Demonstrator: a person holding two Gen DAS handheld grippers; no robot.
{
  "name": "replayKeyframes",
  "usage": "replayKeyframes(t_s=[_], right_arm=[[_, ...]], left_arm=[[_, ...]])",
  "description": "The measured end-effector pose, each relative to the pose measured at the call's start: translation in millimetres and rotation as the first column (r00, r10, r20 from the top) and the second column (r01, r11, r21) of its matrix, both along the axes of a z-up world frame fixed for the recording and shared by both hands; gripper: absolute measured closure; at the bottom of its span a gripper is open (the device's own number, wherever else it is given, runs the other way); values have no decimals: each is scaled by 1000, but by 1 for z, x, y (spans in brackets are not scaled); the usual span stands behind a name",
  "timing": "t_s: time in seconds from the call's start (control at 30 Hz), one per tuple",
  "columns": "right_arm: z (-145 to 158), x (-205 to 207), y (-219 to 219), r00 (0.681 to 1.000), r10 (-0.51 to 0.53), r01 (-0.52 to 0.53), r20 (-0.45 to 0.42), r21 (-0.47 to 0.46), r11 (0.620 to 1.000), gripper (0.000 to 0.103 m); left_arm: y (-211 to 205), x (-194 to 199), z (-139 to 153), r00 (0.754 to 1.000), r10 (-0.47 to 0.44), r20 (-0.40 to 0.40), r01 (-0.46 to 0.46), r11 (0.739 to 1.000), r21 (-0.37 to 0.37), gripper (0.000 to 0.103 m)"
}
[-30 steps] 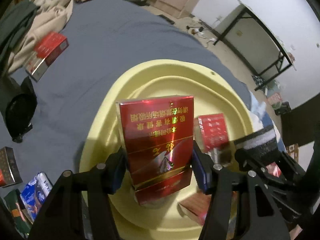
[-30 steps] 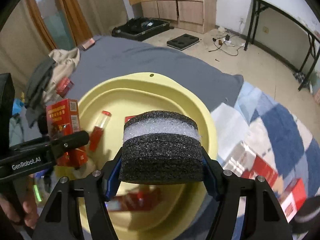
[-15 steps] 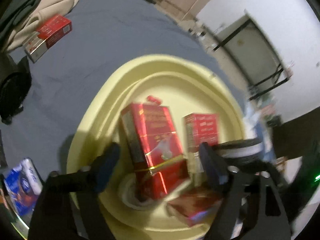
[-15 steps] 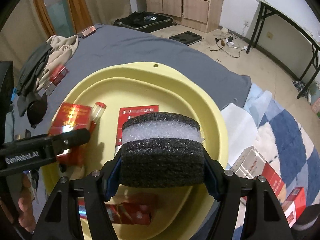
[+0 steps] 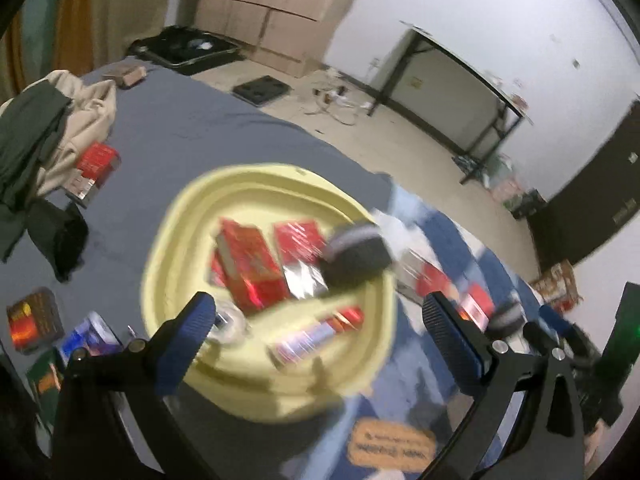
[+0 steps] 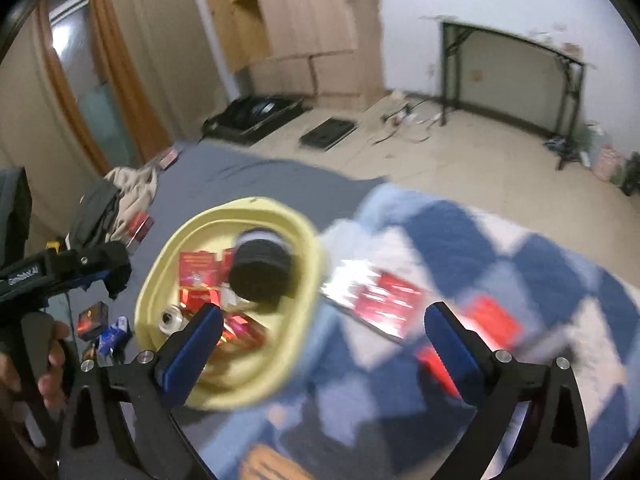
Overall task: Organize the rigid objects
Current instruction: 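Carry the red pack and foam roll into the yellow tray and release both, then grasp the silver-and-red cigarette pack with the left tool while the right tool grasps the purple plush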
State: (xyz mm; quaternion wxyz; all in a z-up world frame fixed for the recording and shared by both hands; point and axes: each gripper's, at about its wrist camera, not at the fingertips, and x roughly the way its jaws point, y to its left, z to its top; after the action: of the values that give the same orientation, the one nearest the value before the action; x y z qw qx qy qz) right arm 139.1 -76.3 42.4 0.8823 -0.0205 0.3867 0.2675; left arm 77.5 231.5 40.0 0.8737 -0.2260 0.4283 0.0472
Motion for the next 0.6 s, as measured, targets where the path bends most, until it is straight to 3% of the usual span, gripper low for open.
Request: replayKeyframes(t_s=[0.23, 0.47, 0.6], right_arm=[[-5, -56, -132, 990, -134, 136, 44, -41, 990, 0], [-32, -70, -174, 983, -179, 179, -35, -16, 984, 0], [-50, -39, -178, 981, -178, 176, -70, -46, 983, 0]], left_arm=[[-81, -6, 7, 985, -171, 6, 170, 985, 32, 0], [-128, 16, -23, 953, -291, -83, 300, 945, 131, 0], [-137, 45, -37, 942, -315, -118, 330, 932, 147, 0]])
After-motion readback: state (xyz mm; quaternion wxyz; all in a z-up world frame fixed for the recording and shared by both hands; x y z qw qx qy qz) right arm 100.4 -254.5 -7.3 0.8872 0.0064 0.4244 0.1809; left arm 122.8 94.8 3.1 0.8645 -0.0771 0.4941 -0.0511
